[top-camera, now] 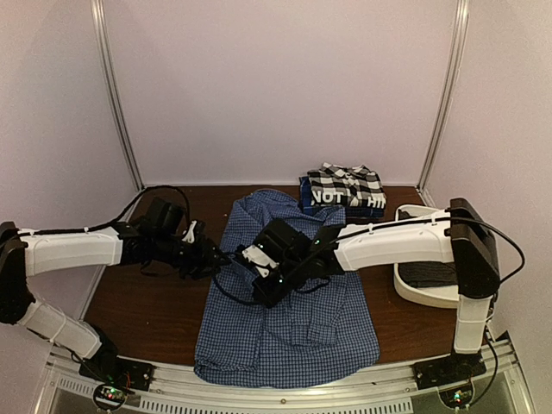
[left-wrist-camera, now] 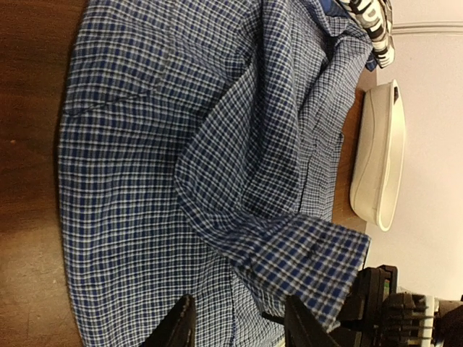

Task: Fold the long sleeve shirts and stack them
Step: Fold the sleeve of the 1/3-folded shirt, then adjust the sleeve of the 1/3-folded shirt.

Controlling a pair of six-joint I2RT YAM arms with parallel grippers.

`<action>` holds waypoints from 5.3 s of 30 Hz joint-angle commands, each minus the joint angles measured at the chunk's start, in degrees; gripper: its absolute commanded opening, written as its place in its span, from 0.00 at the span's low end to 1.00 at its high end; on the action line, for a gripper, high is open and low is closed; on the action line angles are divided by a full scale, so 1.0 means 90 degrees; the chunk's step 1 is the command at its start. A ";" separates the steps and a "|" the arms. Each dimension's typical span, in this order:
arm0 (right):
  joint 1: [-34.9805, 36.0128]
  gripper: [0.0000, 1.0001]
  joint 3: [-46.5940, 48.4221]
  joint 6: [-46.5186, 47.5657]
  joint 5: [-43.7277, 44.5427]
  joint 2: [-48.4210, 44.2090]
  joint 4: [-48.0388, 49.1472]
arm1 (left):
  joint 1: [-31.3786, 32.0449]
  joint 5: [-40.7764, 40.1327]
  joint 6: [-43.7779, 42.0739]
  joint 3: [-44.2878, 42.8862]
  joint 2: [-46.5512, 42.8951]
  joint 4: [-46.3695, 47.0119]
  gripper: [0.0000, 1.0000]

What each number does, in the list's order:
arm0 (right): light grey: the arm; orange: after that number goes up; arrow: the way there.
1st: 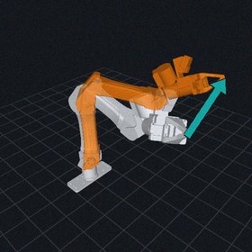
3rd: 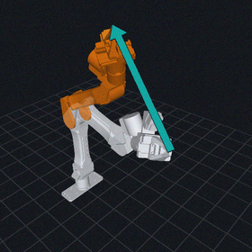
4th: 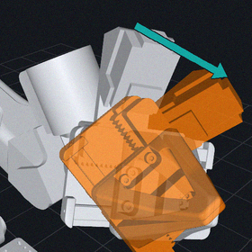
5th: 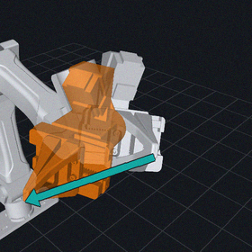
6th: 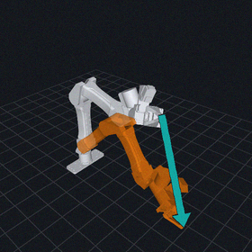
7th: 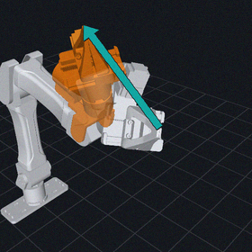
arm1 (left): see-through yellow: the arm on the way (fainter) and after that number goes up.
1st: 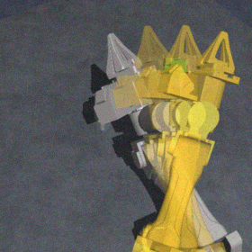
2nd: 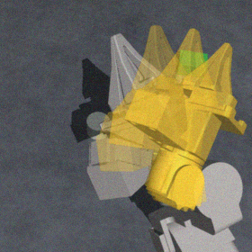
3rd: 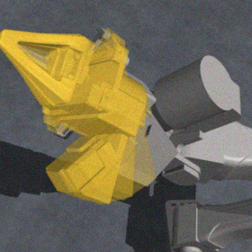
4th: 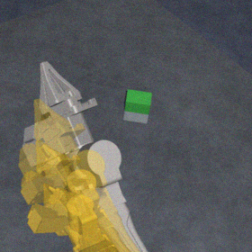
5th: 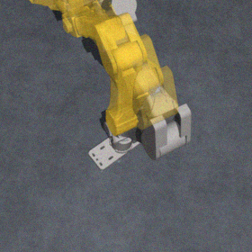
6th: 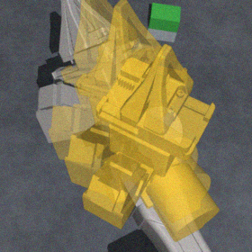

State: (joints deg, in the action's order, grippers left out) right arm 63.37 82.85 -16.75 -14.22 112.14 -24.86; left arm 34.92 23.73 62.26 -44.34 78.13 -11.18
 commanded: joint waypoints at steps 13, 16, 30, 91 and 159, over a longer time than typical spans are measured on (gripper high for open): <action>0.0467 0.24 -0.0753 0.0035 -0.0940 -0.0557 0.0846 | -0.0491 -0.0047 -0.0623 0.0044 -0.0063 -0.0408 0.45; 0.0461 0.36 -0.0807 0.0104 -0.0964 -0.0833 0.0833 | -0.0596 0.0018 -0.0736 0.0030 0.0034 -0.0364 0.45; -0.1190 0.71 -0.1348 -0.0659 -0.0199 -0.1528 0.1253 | -0.0625 0.0637 -0.1668 -0.0388 0.1021 -0.0399 0.44; -0.2481 0.57 -0.1666 -0.1448 -0.0777 -0.0302 0.2947 | -0.0003 0.0200 -0.3090 -0.3630 0.4138 -0.0711 0.00; -0.2461 0.61 -0.2174 -0.1115 -0.0536 -0.0771 0.2671 | 0.1184 -0.0607 -0.1837 0.0117 0.1014 -0.1825 0.32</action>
State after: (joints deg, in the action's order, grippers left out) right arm 41.36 64.10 -27.18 -19.84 106.83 -0.93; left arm 44.64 16.69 44.27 -45.36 89.06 -28.58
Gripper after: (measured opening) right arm 0.614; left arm 0.315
